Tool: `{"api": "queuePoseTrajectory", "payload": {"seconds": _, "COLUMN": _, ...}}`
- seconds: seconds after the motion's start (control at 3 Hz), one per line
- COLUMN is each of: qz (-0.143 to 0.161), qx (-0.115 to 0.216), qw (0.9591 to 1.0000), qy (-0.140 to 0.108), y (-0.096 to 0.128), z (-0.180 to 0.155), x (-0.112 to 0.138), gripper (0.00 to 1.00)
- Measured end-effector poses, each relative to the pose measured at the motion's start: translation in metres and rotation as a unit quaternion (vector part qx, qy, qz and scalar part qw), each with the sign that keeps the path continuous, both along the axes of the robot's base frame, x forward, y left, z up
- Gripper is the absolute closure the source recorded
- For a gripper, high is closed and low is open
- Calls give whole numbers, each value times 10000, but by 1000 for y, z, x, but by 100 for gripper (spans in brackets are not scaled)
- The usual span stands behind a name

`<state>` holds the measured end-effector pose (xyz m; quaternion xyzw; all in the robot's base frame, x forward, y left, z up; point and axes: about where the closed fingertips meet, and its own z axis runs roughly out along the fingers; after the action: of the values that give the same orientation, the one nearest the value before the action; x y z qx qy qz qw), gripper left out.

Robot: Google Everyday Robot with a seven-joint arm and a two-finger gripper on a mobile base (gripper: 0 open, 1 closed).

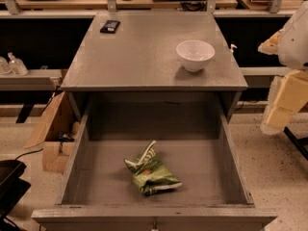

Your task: Pick green jalapeno chip bag from top drawer and place on counter

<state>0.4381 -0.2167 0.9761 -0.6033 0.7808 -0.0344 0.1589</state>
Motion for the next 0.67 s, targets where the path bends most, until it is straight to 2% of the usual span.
{"api": "queuePoseTrajectory", "payload": {"seconds": 0.67, "qz": -6, "qx": 62, "qw": 10000, "qy": -75, "y": 1, "z": 0, "x": 0, "gripper": 0}}
